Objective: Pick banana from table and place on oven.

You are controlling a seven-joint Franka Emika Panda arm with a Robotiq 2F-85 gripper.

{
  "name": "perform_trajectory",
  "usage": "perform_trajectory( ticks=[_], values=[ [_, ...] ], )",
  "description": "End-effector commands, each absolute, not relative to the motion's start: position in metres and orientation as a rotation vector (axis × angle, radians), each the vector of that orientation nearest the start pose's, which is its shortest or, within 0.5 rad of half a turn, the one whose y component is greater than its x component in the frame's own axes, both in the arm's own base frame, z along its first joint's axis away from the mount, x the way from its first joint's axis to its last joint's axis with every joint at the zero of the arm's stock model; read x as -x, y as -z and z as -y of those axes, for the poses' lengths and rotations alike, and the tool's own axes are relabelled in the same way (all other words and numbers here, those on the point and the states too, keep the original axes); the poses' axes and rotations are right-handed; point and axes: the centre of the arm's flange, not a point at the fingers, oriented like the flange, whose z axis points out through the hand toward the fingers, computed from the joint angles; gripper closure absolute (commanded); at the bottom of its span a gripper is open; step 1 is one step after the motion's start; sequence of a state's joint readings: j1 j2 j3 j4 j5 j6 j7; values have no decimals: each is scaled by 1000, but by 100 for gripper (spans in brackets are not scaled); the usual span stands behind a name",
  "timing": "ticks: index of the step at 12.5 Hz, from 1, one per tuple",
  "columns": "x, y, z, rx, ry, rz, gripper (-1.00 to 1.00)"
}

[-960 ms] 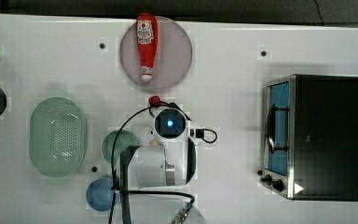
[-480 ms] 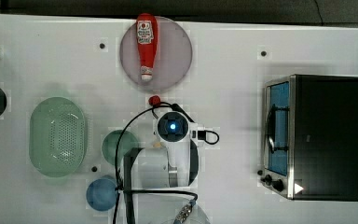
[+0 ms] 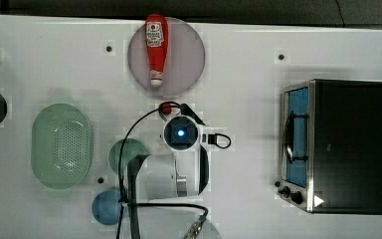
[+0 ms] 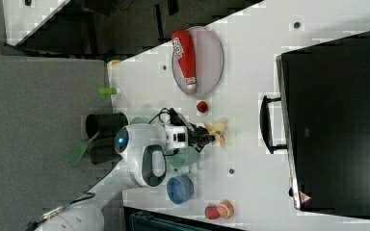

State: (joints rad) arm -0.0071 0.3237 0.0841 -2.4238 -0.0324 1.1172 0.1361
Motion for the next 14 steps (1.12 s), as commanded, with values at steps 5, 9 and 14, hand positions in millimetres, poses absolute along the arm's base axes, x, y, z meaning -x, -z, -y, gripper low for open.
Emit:
perform_trajectory(
  ticks=[5,9,14],
  values=[
    [-509,-367,-35,2808,186,-1299,50],
    [-499,-474,-19,2834,87,-1371,50],
    [-493,-573,28,2811,-14,-1458,50]
  ],
)
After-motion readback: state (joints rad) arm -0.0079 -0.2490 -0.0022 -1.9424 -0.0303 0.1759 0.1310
